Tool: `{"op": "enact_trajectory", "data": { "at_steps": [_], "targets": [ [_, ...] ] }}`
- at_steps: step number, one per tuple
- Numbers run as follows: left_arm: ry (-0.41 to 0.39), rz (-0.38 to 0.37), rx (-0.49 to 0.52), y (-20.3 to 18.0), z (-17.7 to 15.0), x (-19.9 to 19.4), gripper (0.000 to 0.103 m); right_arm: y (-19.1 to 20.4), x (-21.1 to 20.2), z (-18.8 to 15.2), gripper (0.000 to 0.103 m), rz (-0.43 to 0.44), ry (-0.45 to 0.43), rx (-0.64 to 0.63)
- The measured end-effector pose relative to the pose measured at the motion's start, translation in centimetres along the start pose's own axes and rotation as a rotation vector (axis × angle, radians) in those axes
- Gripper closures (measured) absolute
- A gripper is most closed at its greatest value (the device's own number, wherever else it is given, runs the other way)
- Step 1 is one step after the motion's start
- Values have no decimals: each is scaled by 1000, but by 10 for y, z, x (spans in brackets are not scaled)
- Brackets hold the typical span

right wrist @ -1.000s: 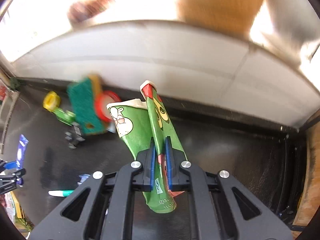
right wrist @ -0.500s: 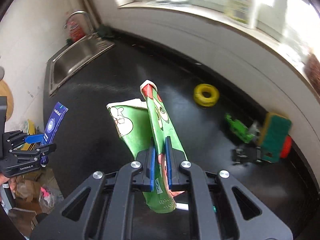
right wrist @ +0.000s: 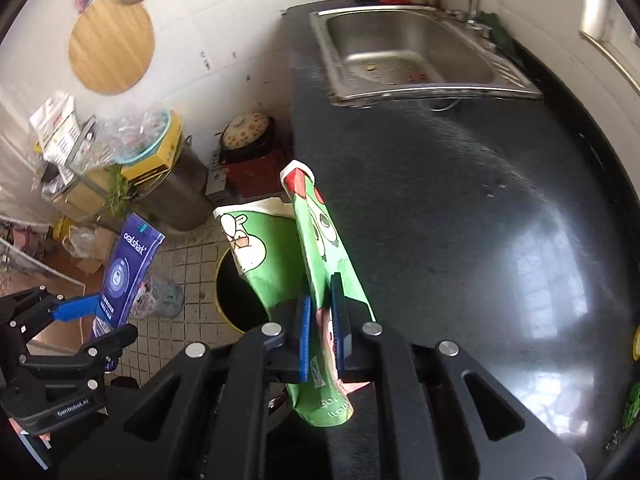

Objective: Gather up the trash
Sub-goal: 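Carry the tube and snack bag over the bin and open both tools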

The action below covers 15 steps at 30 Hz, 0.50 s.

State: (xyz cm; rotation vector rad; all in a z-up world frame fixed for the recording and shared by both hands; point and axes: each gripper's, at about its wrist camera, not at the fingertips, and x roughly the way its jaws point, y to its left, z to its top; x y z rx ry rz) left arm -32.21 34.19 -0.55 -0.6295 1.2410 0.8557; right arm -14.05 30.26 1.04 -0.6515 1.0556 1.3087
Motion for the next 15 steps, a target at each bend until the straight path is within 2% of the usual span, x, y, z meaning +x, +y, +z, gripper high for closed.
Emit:
{"op": "enact_trajectory", "data": {
  "at_steps": [3, 7, 15],
  "targets": [
    [40, 3, -77, 29, -19, 15, 52, 44, 38, 11, 93, 19, 48, -80],
    [97, -10, -138, 50, -36, 42, 52, 79, 81, 12, 93, 39, 117, -135],
    [133, -41, -187, 73, -41, 72, 52, 104, 130, 20, 93, 43, 186, -177]
  ]
}}
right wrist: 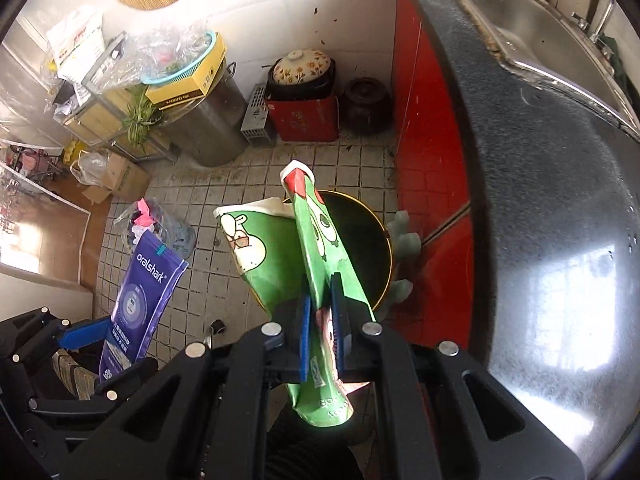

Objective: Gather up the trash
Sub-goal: 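Carry the tube and snack bag over the bin and open both tools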

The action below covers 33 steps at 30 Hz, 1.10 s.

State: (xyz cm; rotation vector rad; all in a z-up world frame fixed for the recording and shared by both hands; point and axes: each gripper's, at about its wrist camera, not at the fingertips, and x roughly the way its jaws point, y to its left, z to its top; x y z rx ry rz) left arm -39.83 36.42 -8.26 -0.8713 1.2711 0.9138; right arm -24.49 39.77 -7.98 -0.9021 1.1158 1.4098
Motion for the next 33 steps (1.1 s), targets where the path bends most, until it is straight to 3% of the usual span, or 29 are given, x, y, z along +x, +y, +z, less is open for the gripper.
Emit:
{"op": "enact_trajectory", "data": {
  "at_steps": [16, 24, 25, 27, 28, 30, 33],
  "targets": [
    [37, -77, 2, 0, 33, 45, 52, 1, 41, 21, 93, -23, 72, 9],
    [66, -123, -27, 4, 44, 55, 48, 1, 41, 28, 91, 18, 73, 16],
    [60, -128, -33, 6, 46, 52, 44, 0, 36, 30, 85, 16, 59, 15],
    [37, -112, -47, 8, 51, 44, 25, -1, 24, 34, 43, 23, 25, 15],
    [20, -99, -52, 9, 54, 38, 25, -2, 15, 37, 25, 25, 1, 18],
    [-9, -107, -51, 10, 61, 27, 18, -5, -8, 44, 23, 38, -52, 22],
    [-67, -102, -53, 8, 73, 3, 18, -14, -51, 50, 12, 20, -145, 19]
  ]
}}
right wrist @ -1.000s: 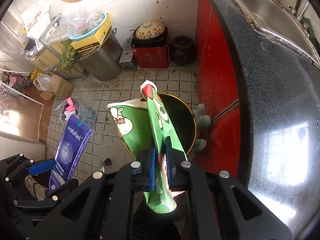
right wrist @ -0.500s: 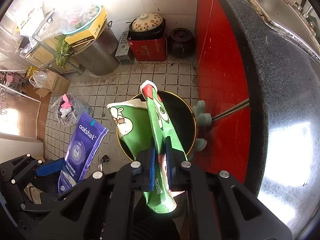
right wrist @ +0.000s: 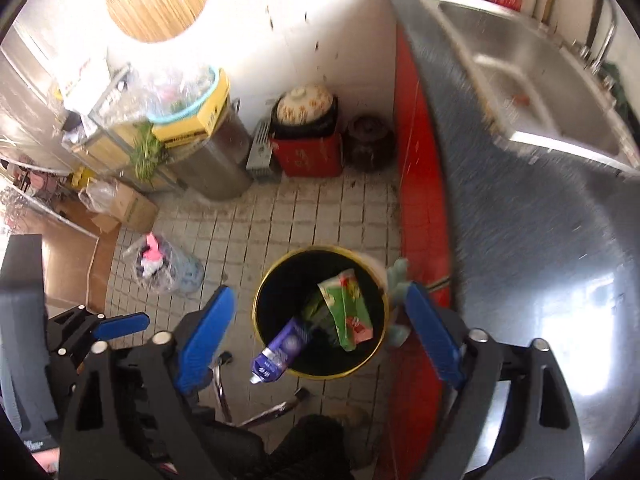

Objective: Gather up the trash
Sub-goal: 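Carry the tube and snack bag over the bin and open both tools, then swing both tools back over the countertop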

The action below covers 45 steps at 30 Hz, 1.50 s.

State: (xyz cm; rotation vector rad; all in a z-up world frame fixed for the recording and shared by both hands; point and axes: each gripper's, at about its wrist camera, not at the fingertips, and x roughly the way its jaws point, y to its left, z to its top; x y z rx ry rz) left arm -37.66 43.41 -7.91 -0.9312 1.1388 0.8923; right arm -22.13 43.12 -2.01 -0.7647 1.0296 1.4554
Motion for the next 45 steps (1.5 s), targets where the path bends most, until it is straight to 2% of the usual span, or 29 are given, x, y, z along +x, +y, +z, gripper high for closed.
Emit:
{"op": "enact_trajectory", "data": {
  "at_steps": [1, 4, 7, 9, 12, 14, 16, 18, 20, 23, 28, 32, 38, 41, 45],
  "targets": [
    [-23, 3, 4, -4, 6, -8, 18, -6, -17, 2, 8, -11, -40, 4],
    [-86, 12, 41, -26, 22, -28, 18, -35, -65, -3, 7, -70, -144, 43],
    [-133, -5, 110, -62, 36, -44, 18, -91, -116, -33, 7, -143, -223, 146],
    [-148, -20, 173, -95, 40, -50, 13, -140, -149, -70, 7, -221, -253, 256],
    [-160, -32, 312, -157, 39, -52, 12, -213, -193, -150, 7, -361, -260, 443],
    [-145, -50, 411, -201, 33, -50, 12, -258, -218, -215, 7, -474, -220, 553],
    [-131, -76, 506, -244, 22, -49, 12, -290, -238, -270, 7, -559, -177, 655],
    [-121, -92, 594, -282, 9, -47, 12, -321, -269, -347, 7, -644, -148, 806],
    [-108, -103, 702, -326, -8, -45, 12, -335, -295, -412, 7, -701, -120, 935],
    [-85, -125, 869, -387, -42, -43, 12, -339, -329, -508, 7, -763, -96, 1131],
    [-60, -155, 1069, -466, -98, -41, 12, -318, -345, -600, 7, -778, -88, 1328],
    [-22, -182, 1230, -513, -155, -36, 12, -301, -337, -641, 7, -749, -97, 1419],
    [24, -188, 1484, -558, -248, -20, 12, -281, -322, -663, 7, -716, -114, 1500],
    [25, -173, 1568, -569, -282, -11, 12, -269, -316, -679, 7, -704, -96, 1530],
    [0, -148, 1621, -578, -307, 0, 12, -259, -314, -696, 7, -705, -59, 1570]
  ]
}}
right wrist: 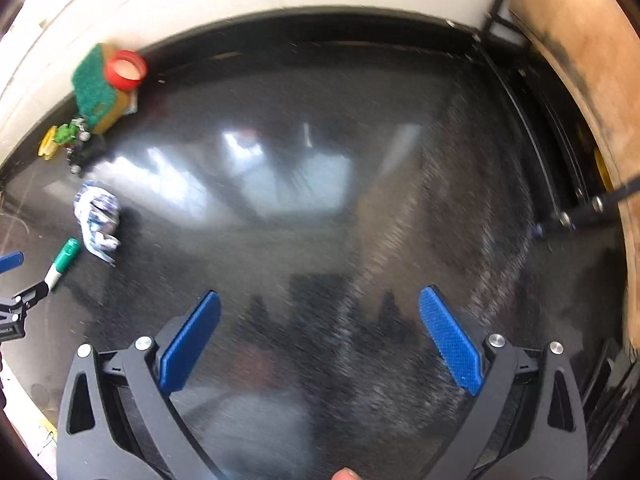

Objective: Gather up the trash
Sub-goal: 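Swing both tools back over the countertop, then grasp the green-capped marker with the left tool while the right tool grasps the crumpled foil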

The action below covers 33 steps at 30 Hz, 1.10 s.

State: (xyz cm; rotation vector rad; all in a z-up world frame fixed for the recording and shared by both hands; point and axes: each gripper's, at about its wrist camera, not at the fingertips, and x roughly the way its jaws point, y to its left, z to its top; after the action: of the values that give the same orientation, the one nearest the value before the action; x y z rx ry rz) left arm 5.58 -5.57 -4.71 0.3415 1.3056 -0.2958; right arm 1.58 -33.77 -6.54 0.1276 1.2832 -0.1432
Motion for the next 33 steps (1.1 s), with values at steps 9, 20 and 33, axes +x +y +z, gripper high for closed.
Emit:
{"op": "enact_trajectory", "data": {
  "at_steps": [9, 20, 33],
  "targets": [
    [2, 4, -13, 0, 12, 19, 12, -10, -2, -5, 7, -18, -14, -15],
    [-15, -39, -110, 45, 13, 20, 83, 115, 24, 44, 7, 188, 32, -235],
    [9, -8, -356, 128, -29, 4, 91, 180, 17, 65, 75, 263, 50, -304]
  ]
}}
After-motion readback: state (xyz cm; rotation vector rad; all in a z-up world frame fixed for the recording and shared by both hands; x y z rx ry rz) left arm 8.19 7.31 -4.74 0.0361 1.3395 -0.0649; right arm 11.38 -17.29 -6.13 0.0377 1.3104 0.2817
